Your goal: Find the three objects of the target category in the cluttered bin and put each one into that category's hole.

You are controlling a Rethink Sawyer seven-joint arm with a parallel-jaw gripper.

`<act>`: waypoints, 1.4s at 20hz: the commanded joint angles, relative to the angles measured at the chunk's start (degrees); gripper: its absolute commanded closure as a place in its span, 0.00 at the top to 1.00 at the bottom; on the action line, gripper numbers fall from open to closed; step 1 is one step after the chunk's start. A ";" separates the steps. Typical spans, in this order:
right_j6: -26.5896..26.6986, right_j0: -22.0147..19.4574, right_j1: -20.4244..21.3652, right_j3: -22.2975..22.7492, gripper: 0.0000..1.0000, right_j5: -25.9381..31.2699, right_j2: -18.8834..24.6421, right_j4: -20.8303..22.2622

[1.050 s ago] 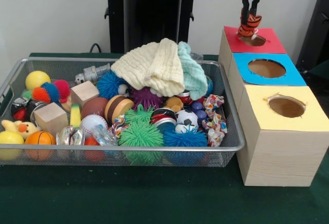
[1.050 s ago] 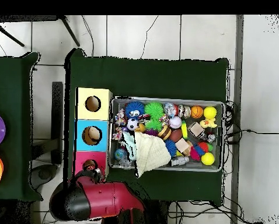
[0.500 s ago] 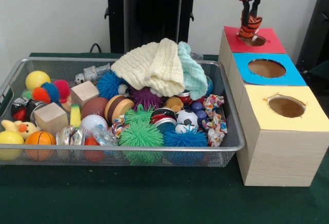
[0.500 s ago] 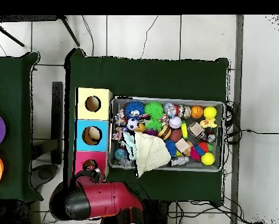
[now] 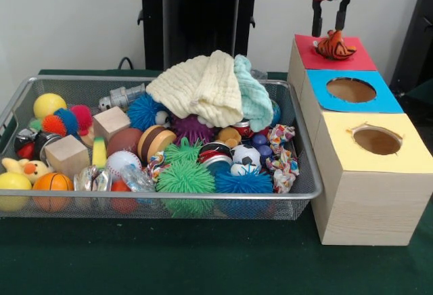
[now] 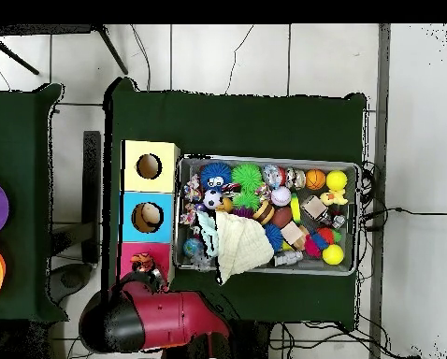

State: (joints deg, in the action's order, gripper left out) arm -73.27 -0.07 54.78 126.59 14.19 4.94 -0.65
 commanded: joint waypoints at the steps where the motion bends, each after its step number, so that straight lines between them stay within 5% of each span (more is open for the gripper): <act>1: -15.84 -0.64 -1.51 2.03 1.00 -5.03 1.61 -3.17; 21: -14.69 0.79 -0.03 0.39 1.00 -1.81 -0.18 -3.75; 22: -14.61 0.91 -0.03 0.41 0.00 -1.68 -0.32 -3.84; 28: -14.42 1.63 -0.33 -0.27 0.00 -0.57 -1.28 -3.77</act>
State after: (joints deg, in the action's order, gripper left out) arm -73.27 1.19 55.57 126.61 12.22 4.69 -1.99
